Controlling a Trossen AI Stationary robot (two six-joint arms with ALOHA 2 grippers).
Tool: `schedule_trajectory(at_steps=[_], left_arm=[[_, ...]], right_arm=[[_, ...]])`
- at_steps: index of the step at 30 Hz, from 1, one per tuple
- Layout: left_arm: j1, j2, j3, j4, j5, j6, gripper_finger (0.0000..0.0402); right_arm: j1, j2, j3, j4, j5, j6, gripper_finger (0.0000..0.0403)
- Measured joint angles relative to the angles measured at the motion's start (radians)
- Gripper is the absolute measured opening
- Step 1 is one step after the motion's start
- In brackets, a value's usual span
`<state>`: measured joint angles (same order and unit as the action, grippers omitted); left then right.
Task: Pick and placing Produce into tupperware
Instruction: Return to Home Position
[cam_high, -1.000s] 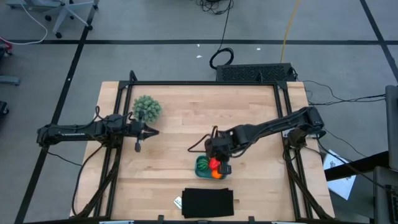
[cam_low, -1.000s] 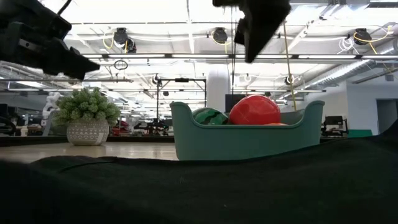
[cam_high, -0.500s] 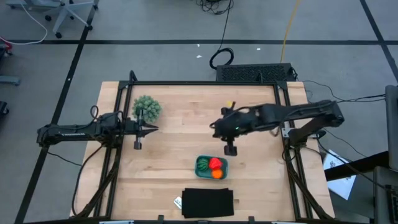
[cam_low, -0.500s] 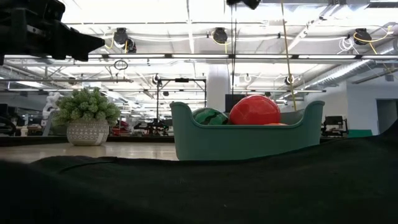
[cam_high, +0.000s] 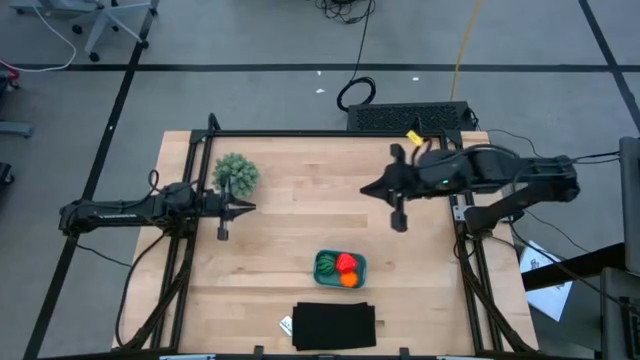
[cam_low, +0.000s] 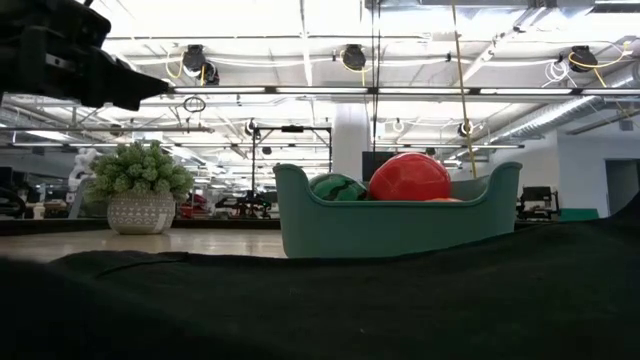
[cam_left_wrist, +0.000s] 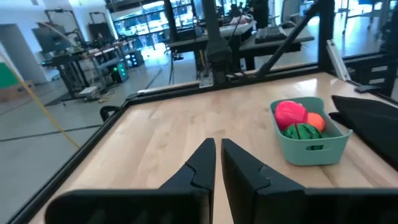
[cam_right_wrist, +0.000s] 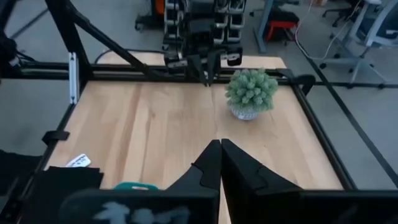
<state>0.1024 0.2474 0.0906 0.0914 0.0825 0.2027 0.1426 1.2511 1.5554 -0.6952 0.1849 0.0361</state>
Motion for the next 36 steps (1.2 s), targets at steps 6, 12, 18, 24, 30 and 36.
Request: schedule_trajectory(at_steps=[6,12,18,24,30,36], left_arm=[[0.000,0.000,0.000,-0.024,-0.001,-0.029,0.0030],[0.000,0.000,0.000,-0.031,0.003,-0.055,0.0031],[0.000,0.000,0.000,-0.031,0.003,-0.063,0.0031],[0.000,0.000,0.000,-0.032,0.003,-0.063,0.0031],[0.000,0.000,0.000,-0.048,0.003,-0.062,0.0031],[0.000,0.000,0.000,-0.058,0.003,-0.065,0.0031]], right_arm=[[0.003,-0.100,-0.072,0.051,0.004,-0.005,0.0000],[-0.019,-0.204,-0.167,0.146,0.004,-0.074,0.0000],[-0.082,-0.317,-0.249,0.154,-0.001,-0.075,0.0000],[-0.097,-0.434,-0.342,0.209,-0.003,-0.075,0.0000],[-0.097,-0.564,-0.481,0.317,0.000,-0.089,0.0000],[-0.097,-0.703,-0.593,0.319,0.072,-0.097,0.0000]])
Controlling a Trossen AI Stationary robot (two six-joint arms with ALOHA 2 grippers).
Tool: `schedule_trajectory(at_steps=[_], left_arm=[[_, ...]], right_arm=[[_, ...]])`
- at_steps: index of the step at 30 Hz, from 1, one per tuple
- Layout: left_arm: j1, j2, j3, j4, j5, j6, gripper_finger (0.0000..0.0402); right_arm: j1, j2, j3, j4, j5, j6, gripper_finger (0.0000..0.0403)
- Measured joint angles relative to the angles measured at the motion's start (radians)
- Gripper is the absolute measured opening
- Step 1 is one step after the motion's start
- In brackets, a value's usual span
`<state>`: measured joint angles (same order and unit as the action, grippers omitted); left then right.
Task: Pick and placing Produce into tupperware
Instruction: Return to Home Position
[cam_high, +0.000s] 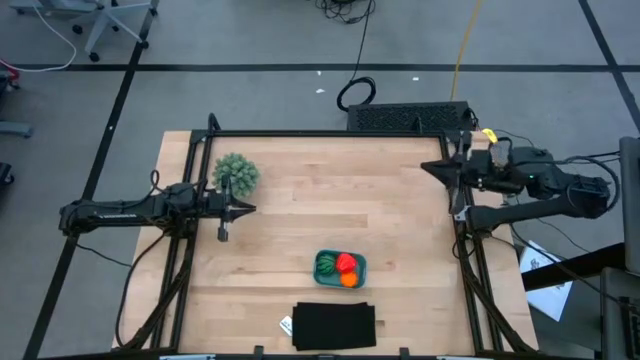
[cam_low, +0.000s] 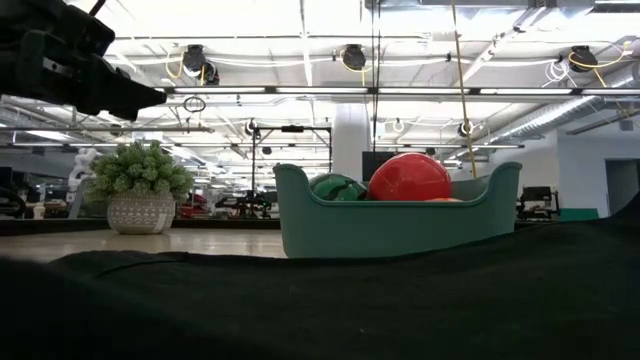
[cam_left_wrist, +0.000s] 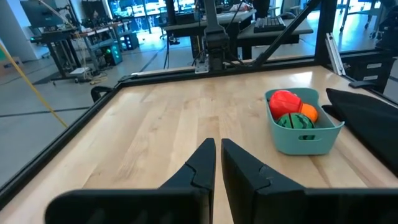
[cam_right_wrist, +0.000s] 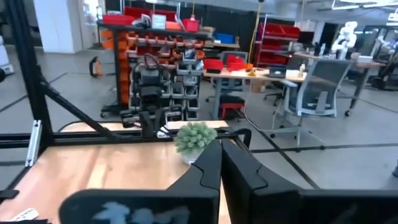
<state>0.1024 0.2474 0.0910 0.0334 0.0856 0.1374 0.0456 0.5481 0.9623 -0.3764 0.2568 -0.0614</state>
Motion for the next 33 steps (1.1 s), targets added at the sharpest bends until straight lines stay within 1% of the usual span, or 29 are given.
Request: schedule_trajectory(at_steps=[7,13,17,20,26,29,33], left_arm=[[0.000,0.000,0.000,-0.001,0.000,-0.016,0.0031],[0.000,0.000,0.000,-0.001,0.000,-0.016,0.0031],[0.000,0.000,0.000,0.000,0.000,-0.018,0.0031],[0.000,0.000,0.000,0.001,0.000,-0.019,0.0031],[0.000,0.000,0.000,0.017,0.000,-0.017,0.0031],[0.000,0.000,0.000,0.028,0.000,-0.015,0.0031],[0.000,0.000,0.000,0.029,0.000,-0.012,0.0031]], right_arm=[[0.002,-0.166,-0.130,-0.007,-0.024,0.001,0.0000],[0.000,-0.308,-0.296,0.121,-0.008,0.042,0.0000],[0.000,-0.369,-0.388,0.193,0.049,0.050,0.0000],[0.000,-0.388,-0.451,0.280,0.061,0.056,0.0000],[-0.002,-0.374,-0.554,0.464,0.057,0.044,0.0000],[-0.025,-0.371,-0.586,0.503,0.057,0.038,0.0000],[-0.070,-0.371,-0.620,0.509,0.038,0.106,0.0000]])
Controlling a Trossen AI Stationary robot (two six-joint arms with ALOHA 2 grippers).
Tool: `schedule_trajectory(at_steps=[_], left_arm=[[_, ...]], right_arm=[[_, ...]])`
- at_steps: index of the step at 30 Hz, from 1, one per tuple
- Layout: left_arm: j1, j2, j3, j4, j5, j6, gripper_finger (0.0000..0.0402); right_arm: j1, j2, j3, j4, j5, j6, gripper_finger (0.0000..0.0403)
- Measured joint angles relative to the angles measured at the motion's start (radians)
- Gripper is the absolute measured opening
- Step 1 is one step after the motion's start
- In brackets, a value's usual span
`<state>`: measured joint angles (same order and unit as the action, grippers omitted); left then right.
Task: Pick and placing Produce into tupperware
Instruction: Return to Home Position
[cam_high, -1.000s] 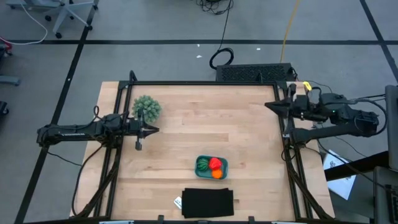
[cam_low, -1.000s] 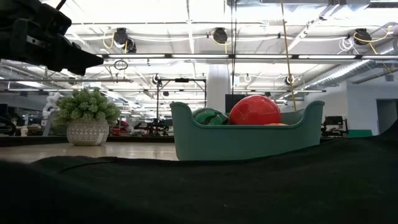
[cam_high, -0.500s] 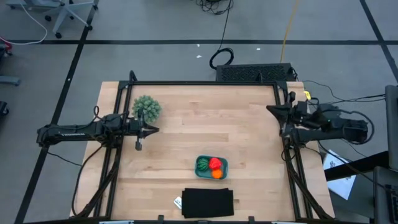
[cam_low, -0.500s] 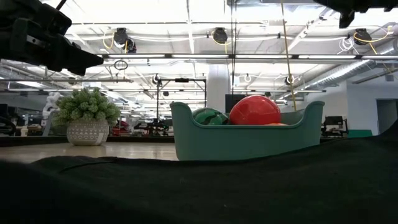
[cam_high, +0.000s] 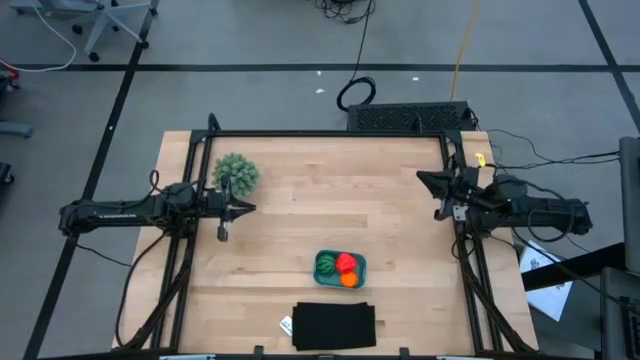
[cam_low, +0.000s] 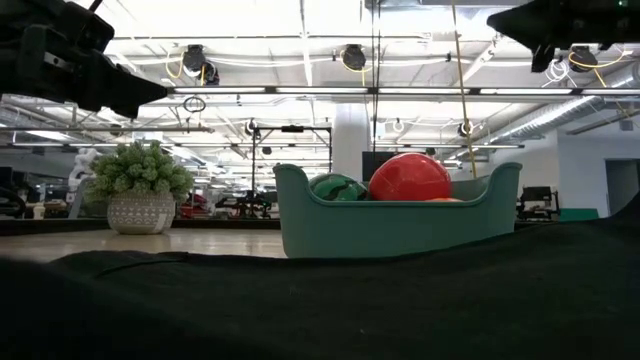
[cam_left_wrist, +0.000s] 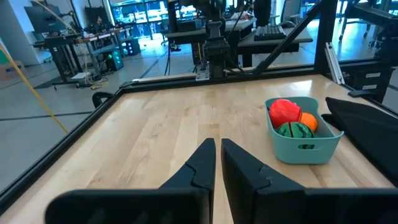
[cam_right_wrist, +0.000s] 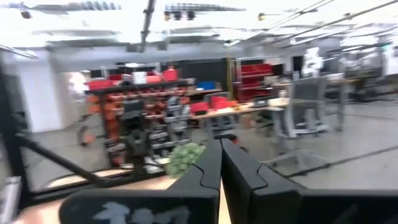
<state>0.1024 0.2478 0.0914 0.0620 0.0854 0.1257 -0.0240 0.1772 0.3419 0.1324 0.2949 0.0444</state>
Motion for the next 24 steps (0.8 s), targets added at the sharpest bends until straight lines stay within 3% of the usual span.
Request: schedule_trajectory(at_steps=[5,12,18,24], left_arm=[[0.000,0.000,0.000,0.000,0.000,0.001,0.0031],[0.000,0.000,0.000,-0.005,-0.001,0.003,0.0031],[0.000,0.000,0.000,-0.006,-0.001,0.035,0.0031],[0.000,0.000,0.000,-0.006,-0.007,0.053,0.0031]], right_arm=[[-0.017,0.000,-0.086,0.095,-0.115,0.037,0.0000],[-0.038,0.000,-0.237,0.286,-0.117,0.037,0.0000],[-0.131,0.000,-0.259,0.282,-0.127,0.022,0.0000],[-0.239,0.000,-0.259,0.282,-0.343,0.065,0.0000]])
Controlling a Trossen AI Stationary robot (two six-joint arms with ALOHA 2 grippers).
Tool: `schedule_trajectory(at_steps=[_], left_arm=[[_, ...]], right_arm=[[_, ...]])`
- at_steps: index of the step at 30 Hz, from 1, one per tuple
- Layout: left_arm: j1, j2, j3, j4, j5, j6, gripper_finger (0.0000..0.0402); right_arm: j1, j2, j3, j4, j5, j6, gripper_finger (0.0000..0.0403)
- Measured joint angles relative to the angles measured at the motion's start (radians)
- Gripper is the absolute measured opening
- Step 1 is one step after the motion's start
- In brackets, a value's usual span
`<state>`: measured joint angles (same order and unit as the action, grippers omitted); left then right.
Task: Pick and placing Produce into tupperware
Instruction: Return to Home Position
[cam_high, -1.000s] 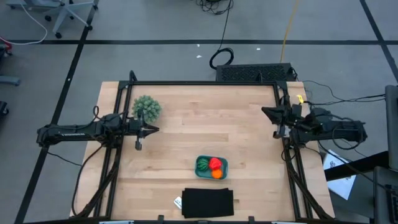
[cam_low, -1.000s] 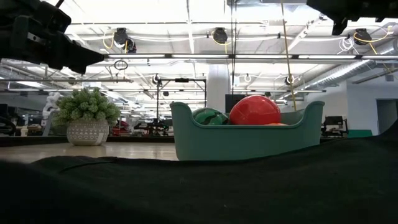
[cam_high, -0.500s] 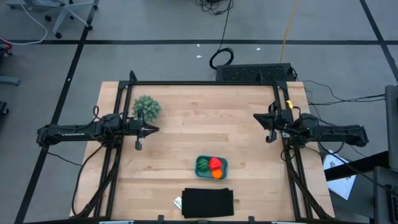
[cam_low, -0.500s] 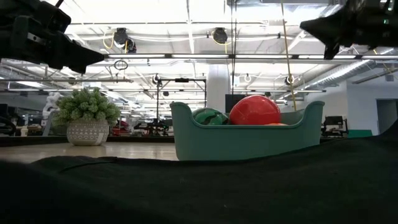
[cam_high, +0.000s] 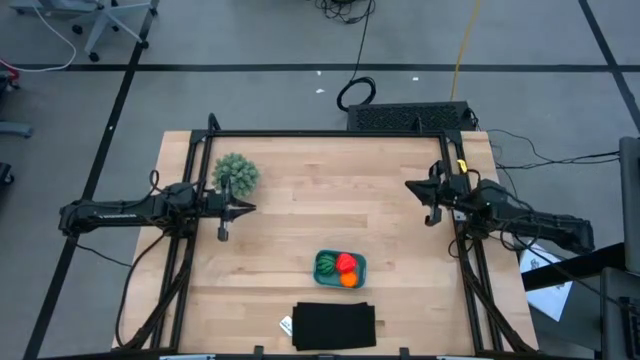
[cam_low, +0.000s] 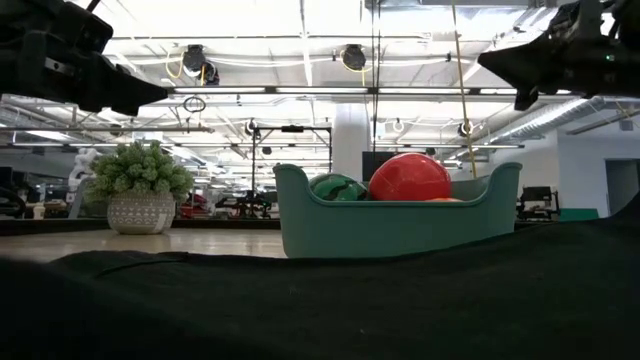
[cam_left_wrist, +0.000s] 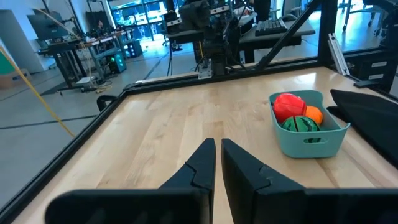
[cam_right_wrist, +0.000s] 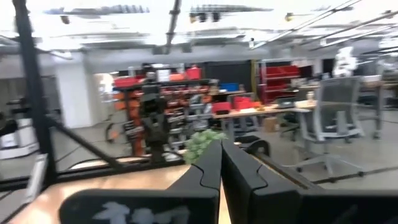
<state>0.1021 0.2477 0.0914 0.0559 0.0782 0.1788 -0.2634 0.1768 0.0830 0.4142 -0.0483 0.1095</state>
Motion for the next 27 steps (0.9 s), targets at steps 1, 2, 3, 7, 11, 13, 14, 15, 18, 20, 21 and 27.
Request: schedule_trajectory(at_steps=[1,2,3,7,11,13,14,15,18,20,21,27], left_arm=[[0.000,0.000,0.000,0.000,-0.001,0.003,0.0031],[0.000,0.000,0.000,0.000,-0.001,0.011,0.0031],[0.000,0.000,0.000,0.000,-0.001,0.024,0.0031],[0.000,0.000,0.000,-0.002,-0.006,0.056,0.0031],[0.000,0.000,0.000,-0.026,-0.040,0.083,0.0031],[0.000,0.000,0.000,-0.031,-0.054,0.090,0.0031],[0.000,0.000,0.000,-0.032,-0.054,0.093,0.0031],[0.000,0.000,0.000,-0.032,-0.054,0.100,0.0031],[0.000,0.000,0.000,-0.025,-0.025,0.109,0.0031],[0.000,0.000,0.000,-0.026,0.009,0.120,0.0031],[0.000,0.000,-0.004,-0.022,0.029,0.126,0.0031],[0.000,0.000,-0.067,0.057,0.040,0.135,0.0031]], right_arm=[[-0.010,0.000,0.000,-0.001,-0.030,0.005,0.0000],[-0.016,0.000,0.000,-0.005,-0.056,0.009,0.0000],[-0.019,0.000,0.000,-0.009,-0.076,0.010,0.0000],[-0.014,0.000,0.000,-0.057,-0.109,0.010,0.0000],[-0.011,0.000,0.000,-0.172,-0.109,0.005,0.0000],[-0.011,0.001,0.000,-0.197,-0.109,-0.001,0.0000],[-0.011,0.001,-0.003,-0.187,-0.109,-0.003,0.0000],[-0.011,0.000,-0.007,-0.171,-0.109,-0.006,0.0000],[-0.011,0.000,-0.023,-0.144,-0.108,-0.021,0.0000],[-0.011,0.000,-0.034,-0.131,-0.107,-0.027,0.0000],[-0.011,0.000,-0.041,-0.125,-0.106,-0.027,0.0000],[-0.011,0.001,-0.064,-0.100,-0.103,-0.017,0.0000]])
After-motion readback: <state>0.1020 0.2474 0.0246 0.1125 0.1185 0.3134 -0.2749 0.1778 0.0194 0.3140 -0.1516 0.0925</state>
